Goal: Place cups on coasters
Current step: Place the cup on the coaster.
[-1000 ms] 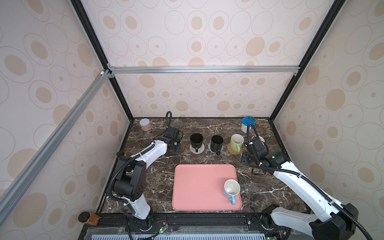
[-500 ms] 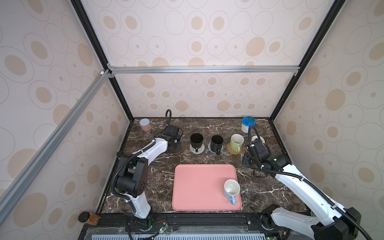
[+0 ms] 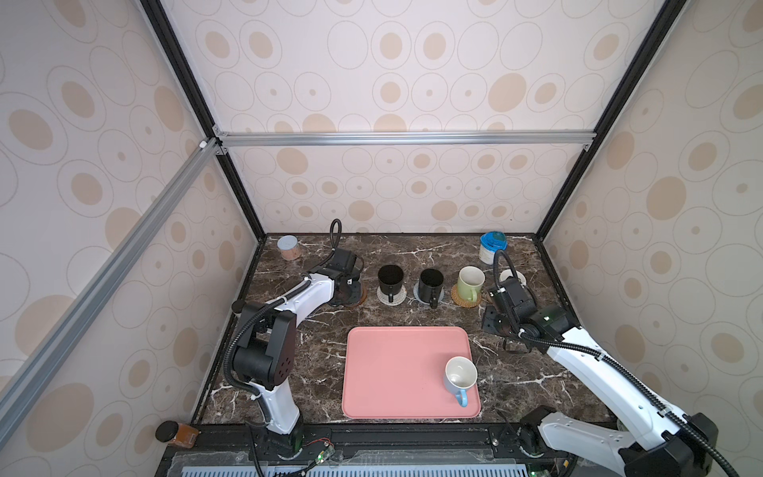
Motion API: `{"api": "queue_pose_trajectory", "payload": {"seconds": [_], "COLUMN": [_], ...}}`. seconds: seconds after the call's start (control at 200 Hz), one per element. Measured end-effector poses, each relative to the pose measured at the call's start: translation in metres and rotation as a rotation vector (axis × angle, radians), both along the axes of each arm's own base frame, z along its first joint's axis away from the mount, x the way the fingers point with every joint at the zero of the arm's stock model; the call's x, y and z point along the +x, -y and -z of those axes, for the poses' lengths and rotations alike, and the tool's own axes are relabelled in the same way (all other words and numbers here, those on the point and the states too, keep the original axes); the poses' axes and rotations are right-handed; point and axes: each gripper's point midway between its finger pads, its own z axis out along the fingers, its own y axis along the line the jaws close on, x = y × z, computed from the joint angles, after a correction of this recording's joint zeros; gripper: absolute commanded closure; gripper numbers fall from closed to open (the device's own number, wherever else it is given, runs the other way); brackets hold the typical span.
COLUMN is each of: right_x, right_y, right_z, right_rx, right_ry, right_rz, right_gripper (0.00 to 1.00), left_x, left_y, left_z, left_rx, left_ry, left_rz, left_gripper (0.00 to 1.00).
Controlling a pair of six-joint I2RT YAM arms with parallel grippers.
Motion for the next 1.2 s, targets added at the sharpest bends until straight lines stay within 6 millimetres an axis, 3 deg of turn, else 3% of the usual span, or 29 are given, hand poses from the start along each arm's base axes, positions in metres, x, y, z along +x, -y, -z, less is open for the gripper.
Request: {"api": "queue_pose_trajectory", "payload": {"seconds": [0.48, 0.705, 1.195], "right_x": [0.000, 0.000, -0.001], "right_y": [0.000, 0.000, 0.000], "right_z": [0.000, 0.000, 0.002], "right_rx": [0.000, 0.000, -0.001], "right_ry": [0.000, 0.000, -0.003], "right_rz": [-0.001, 0.000, 0.000], "right_gripper": [0.57, 0.57, 0.57], "left_x": [0.003, 0.010, 0.006], "left_y": [0.001, 0.002, 0.002], "left_z": [-0.002, -0.010, -0.031], "left_rx": [-0.002, -0.014, -0.048], "left_ry": [0.005, 0.037, 0.089], "left_rz": [-0.004, -0.015, -0.033], "left_gripper": [0.82, 0.73, 0.58]}}
